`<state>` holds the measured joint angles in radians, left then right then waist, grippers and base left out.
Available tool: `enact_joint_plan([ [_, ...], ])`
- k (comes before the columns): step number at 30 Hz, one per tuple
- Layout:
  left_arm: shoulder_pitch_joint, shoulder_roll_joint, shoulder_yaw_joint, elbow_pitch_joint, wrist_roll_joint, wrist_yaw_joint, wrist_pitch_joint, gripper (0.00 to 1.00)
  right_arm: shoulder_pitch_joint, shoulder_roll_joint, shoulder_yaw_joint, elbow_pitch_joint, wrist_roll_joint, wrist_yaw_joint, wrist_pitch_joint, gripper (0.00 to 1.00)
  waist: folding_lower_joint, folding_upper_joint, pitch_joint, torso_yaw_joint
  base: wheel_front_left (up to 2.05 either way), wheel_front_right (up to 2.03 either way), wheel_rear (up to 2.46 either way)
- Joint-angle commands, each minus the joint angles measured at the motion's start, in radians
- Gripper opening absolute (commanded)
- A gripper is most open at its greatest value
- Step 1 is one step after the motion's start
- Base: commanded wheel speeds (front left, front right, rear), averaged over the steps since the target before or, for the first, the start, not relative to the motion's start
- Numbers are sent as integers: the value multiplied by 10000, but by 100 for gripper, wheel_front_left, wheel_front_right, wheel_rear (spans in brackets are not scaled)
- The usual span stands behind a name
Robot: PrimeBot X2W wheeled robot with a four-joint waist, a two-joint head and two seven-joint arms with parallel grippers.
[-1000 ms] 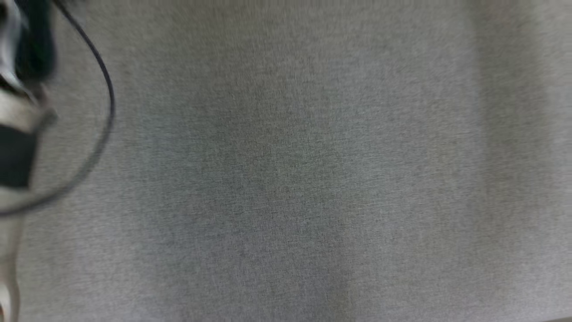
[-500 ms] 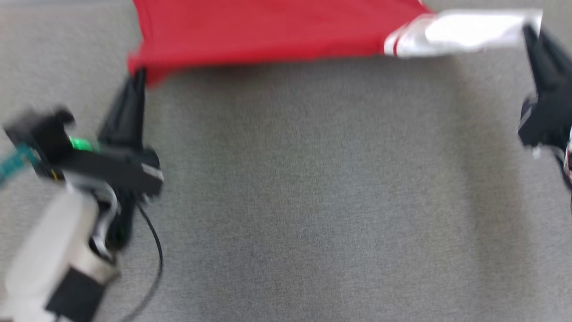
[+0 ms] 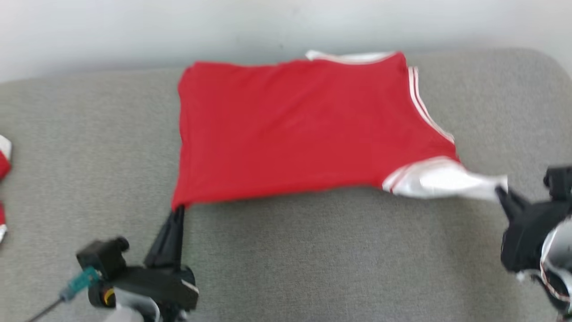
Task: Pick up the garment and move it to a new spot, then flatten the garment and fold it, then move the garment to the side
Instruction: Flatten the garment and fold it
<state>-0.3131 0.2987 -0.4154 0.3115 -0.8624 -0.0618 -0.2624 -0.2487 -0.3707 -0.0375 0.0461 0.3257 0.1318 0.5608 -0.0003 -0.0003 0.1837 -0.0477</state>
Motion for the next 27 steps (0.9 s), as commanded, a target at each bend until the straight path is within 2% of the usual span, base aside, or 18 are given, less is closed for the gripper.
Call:
enact_joint_plan([
  [1,310,-52,5,31,179,27,-33,0,388,55,-111,-133,-94,-22,310,0,3,3,-474,302,0,0,0],
  [7,1008,-87,-100,176,545,183,-34,0,1427,339,-262,-739,-252,-22,1661,0,3,3,-801,353,0,0,0],
  [16,2052,139,-579,422,979,622,178,0,3092,633,-740,-2029,-216,-22,3685,0,3,3,-1119,413,0,0,0],
  [21,2462,269,-838,549,1068,716,454,0,3936,925,-1045,-2563,-117,-22,4731,0,3,3,-1201,465,0,0,0],
  [25,2675,469,-1099,586,1254,909,799,0,4328,1003,-1109,-2921,-92,-22,5169,0,3,3,-1207,472,0,0,0],
  [27,2761,481,-1135,453,1284,987,840,0,4301,914,-1015,-3123,-65,-22,5054,0,3,3,-1190,475,0,0,0],
])
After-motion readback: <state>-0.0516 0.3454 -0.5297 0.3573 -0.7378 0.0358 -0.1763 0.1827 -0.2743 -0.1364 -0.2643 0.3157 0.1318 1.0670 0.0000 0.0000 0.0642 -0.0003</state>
